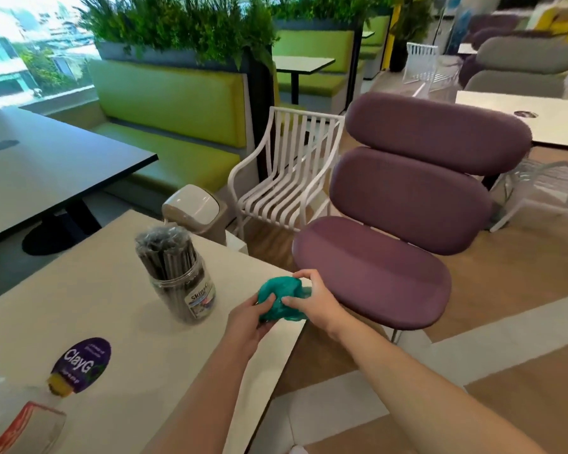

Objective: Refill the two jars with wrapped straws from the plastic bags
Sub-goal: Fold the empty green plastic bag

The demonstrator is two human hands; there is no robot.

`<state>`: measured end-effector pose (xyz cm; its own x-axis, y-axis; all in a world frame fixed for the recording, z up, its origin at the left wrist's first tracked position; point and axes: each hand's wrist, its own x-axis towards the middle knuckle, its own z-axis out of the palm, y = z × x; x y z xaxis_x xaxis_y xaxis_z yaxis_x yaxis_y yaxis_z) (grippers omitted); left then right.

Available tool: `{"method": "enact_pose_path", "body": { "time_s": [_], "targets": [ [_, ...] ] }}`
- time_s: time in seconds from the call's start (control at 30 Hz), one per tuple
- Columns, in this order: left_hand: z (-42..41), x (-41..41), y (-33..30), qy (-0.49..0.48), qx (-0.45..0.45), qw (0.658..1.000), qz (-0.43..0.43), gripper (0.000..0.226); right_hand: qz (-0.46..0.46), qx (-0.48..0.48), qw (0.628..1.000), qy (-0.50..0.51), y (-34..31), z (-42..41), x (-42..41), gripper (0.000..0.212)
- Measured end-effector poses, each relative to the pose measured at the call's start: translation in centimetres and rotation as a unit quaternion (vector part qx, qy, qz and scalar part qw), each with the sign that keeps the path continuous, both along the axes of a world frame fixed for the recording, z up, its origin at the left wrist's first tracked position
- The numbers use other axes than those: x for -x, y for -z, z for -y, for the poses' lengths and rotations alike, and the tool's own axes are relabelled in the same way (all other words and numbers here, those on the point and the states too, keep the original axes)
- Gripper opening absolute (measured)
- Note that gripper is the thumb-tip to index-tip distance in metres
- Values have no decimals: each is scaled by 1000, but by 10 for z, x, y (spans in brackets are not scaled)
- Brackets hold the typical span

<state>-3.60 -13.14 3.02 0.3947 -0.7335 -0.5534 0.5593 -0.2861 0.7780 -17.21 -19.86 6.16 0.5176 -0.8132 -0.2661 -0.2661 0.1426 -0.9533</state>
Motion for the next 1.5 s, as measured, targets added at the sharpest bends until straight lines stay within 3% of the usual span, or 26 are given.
{"method": "enact_pose_path", "body": {
  "time_s": [0.3,0.6,0.87,1.1,1.27,1.37,1.5],
  "targets": [
    [111,-67,-16,-17,-7,995,96,47,-27,72,997,29,-3,120,-80,29],
    [196,-126,6,-129,-60,973,181,47,-30,66,997,-26,25,225,-170,25],
    [274,-181,34,-202,-147,937,243,38,-38,43,991,-124,55,320,-248,27],
    [322,-238,61,-259,-203,915,233,38,-81,51,971,-218,82,376,-325,25],
    [335,-291,81,-315,-262,863,295,36,-74,82,961,-255,98,400,-378,22],
    [340,-319,89,-340,-337,813,331,51,-67,102,953,-278,109,407,-405,24],
    [341,-339,97,-343,-356,796,350,70,-62,147,940,-301,121,409,-433,28]
  ]
}}
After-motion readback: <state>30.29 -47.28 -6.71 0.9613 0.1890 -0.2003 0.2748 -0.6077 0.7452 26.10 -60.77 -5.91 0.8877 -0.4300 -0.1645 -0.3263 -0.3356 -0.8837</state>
